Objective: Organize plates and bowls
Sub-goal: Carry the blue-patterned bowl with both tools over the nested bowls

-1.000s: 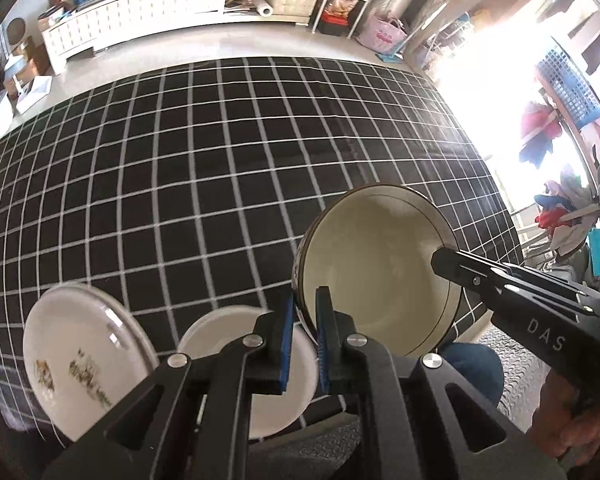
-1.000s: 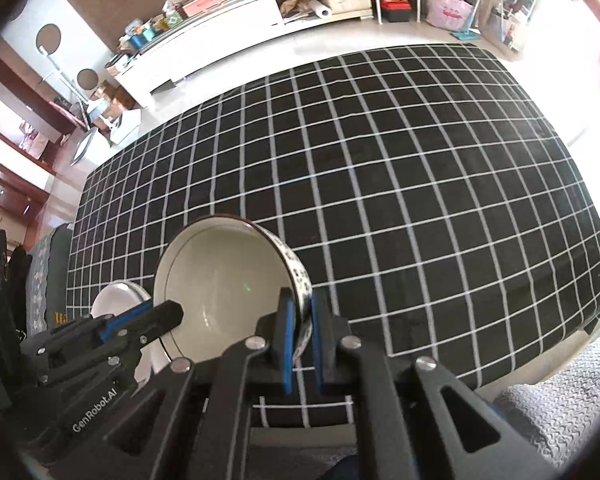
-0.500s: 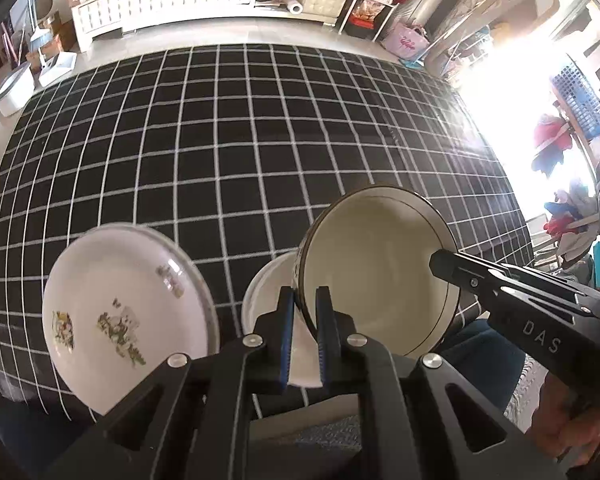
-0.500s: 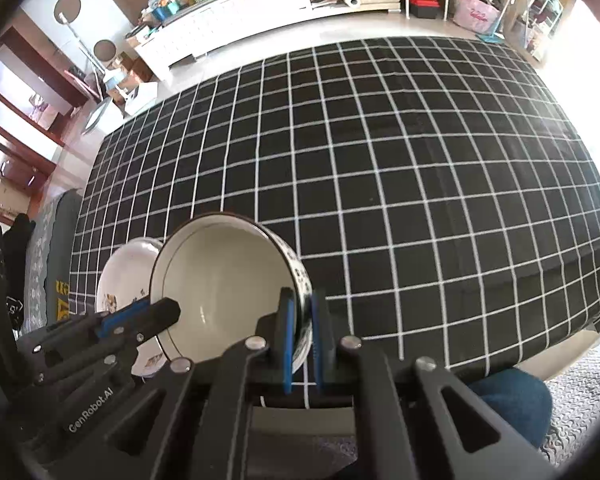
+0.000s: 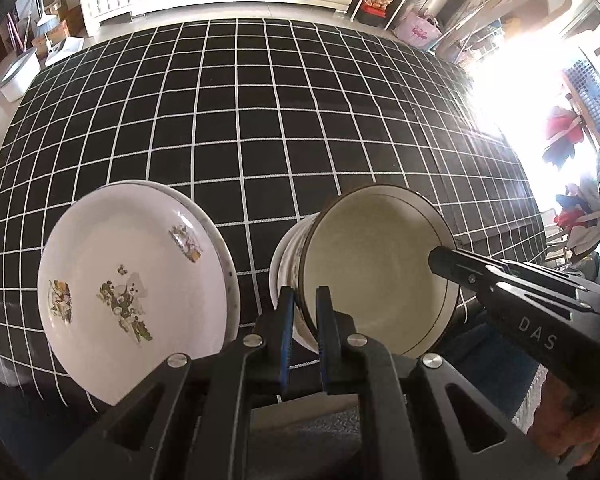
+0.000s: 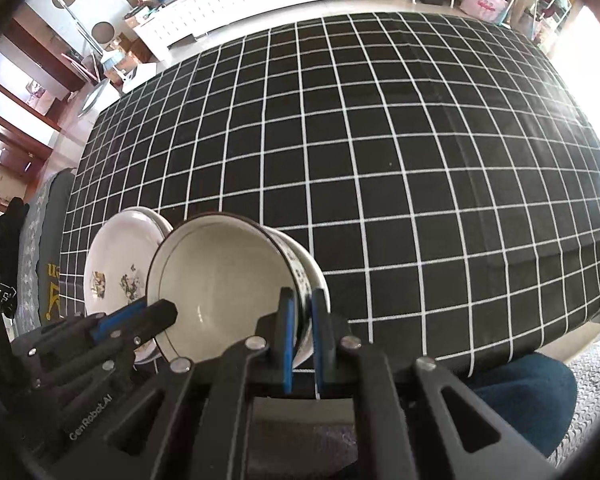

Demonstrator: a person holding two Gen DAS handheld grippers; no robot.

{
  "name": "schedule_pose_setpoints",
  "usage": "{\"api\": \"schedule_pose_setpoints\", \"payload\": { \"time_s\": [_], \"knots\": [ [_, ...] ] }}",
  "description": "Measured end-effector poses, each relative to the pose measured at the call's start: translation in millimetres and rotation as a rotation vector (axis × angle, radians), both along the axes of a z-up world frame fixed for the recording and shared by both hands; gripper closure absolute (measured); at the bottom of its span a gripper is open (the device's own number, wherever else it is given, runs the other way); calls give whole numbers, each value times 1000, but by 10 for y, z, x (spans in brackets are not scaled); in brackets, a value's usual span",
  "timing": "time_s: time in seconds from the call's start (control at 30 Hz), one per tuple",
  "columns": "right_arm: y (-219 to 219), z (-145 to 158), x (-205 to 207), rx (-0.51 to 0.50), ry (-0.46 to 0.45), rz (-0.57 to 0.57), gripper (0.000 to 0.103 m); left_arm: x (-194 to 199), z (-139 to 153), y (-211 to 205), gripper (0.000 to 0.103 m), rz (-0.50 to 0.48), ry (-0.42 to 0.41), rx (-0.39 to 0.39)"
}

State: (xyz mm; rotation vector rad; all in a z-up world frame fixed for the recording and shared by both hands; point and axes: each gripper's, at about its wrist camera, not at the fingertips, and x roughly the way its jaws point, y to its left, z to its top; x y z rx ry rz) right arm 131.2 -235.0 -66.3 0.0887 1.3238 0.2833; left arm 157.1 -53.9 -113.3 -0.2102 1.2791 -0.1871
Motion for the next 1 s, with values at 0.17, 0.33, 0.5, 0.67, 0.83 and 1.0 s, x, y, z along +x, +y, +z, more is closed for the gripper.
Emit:
{"api": "schedule_pose_setpoints", "payload": {
  "time_s": [0.17,0.33,0.5,0.67,0.83,1.0],
  "knots": [
    [24,-85,-10,-5,18,1,92,-11,-37,-22,94,-1,3,6],
    [20,-126,9,-4,29,0,92,-3,-75,-47,94,-5,6,11],
    [21,-162,21,-4,36,1,92,6,-112,-72,94,-9,8,19],
    [27,-206,31,-7,43,1,92,24,-156,-91,94,-9,11,20],
    [36,-221,47,-13,44,2,92,24,-163,-107,93,-15,6,21],
    [62,-224,40,-26,37,12,92,13,-158,-131,93,-25,-2,34]
  ]
}}
